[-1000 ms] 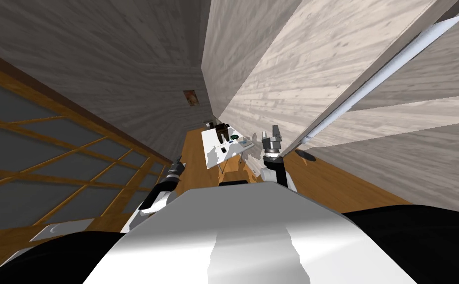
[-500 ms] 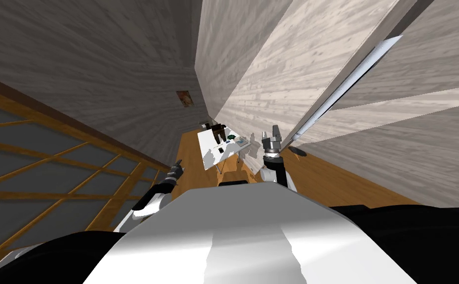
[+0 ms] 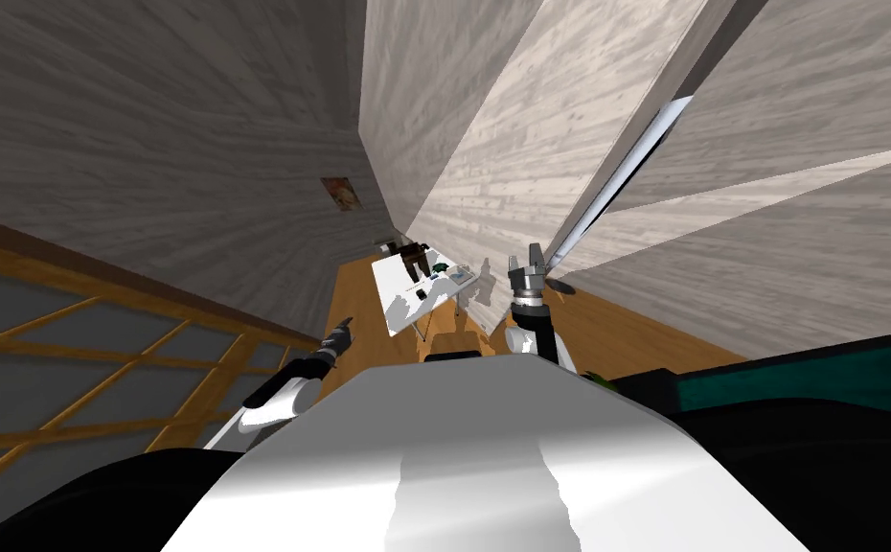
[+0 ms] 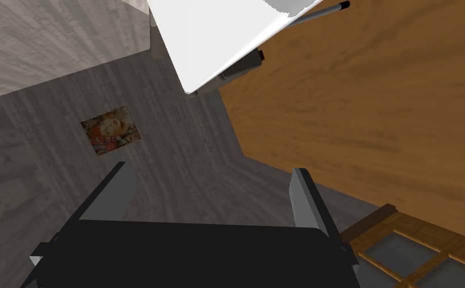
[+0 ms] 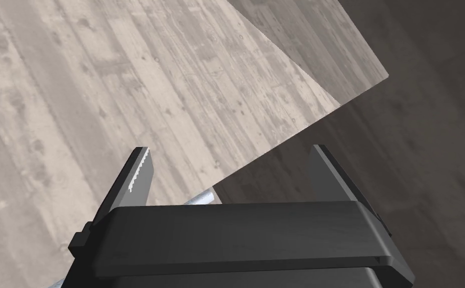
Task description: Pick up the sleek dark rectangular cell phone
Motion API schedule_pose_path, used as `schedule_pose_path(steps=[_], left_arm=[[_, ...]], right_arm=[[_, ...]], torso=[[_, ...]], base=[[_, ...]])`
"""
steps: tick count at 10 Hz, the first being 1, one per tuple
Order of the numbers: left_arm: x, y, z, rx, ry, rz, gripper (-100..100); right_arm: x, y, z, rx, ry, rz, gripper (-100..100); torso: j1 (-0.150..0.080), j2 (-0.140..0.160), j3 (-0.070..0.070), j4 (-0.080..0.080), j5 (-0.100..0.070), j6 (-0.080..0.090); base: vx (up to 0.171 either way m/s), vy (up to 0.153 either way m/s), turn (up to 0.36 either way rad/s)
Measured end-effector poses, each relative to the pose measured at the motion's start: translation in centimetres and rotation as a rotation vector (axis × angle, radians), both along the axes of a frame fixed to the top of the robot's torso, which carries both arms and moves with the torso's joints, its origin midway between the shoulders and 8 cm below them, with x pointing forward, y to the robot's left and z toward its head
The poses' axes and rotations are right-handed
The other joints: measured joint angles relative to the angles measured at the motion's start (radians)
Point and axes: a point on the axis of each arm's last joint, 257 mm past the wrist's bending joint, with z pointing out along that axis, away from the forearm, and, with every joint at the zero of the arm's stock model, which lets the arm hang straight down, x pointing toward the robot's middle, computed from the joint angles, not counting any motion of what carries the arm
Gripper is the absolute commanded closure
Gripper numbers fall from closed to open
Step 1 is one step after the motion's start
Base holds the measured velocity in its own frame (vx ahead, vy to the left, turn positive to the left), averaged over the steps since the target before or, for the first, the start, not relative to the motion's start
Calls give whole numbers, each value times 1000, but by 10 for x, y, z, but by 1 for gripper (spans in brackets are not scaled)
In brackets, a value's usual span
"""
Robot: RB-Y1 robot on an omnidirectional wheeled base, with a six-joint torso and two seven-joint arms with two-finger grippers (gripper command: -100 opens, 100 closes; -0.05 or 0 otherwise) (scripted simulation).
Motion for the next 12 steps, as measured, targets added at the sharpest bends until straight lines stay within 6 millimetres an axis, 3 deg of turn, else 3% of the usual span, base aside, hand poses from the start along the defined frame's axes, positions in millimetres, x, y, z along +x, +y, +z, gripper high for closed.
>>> schedule_pose_path(steps=[12], left_arm=[[-69, 34, -69, -25, 411, -57, -100]], right_arm=[[0, 0, 0, 0, 0, 0, 0]], torso=[[-1, -3, -2, -1, 0, 0]], base=[[42, -34, -183]])
